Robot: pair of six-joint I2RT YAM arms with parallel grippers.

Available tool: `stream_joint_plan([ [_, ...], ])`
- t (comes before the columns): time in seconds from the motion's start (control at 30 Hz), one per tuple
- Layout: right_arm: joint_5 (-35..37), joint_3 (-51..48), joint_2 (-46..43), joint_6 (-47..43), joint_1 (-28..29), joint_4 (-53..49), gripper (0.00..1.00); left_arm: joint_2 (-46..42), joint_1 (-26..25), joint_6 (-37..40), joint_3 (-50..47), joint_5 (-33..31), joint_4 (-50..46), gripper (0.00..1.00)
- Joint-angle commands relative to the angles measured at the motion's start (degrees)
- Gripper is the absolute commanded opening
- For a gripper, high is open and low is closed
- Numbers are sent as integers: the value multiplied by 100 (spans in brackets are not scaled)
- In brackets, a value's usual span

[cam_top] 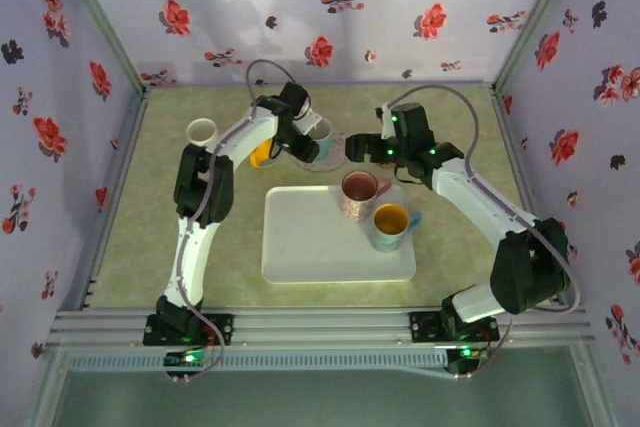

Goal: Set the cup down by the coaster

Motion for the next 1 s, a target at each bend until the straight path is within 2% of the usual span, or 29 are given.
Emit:
stream_joint_plan([
  [0.0, -88, 152, -178, -93, -43, -347, 99, -420, 48, -3, -81, 69, 163, 63],
  [0.33, 33, 507, -343, -210, -43, -1191, 99, -759, 46, -58, -195, 28, 252, 91],
  [0.47, 59, 541, -485, -158, -55, -1429, 99, -1022, 45, -145, -282, 56, 349, 99],
  [0.67, 123, 257, -911, 90, -167, -1579, 99, -1519, 42, -290, -471, 219, 492, 100],
  [0.97, -166, -304, -1486, 518, -573, -1597, 99, -2445, 32, -427, -1105, 670, 808, 100],
])
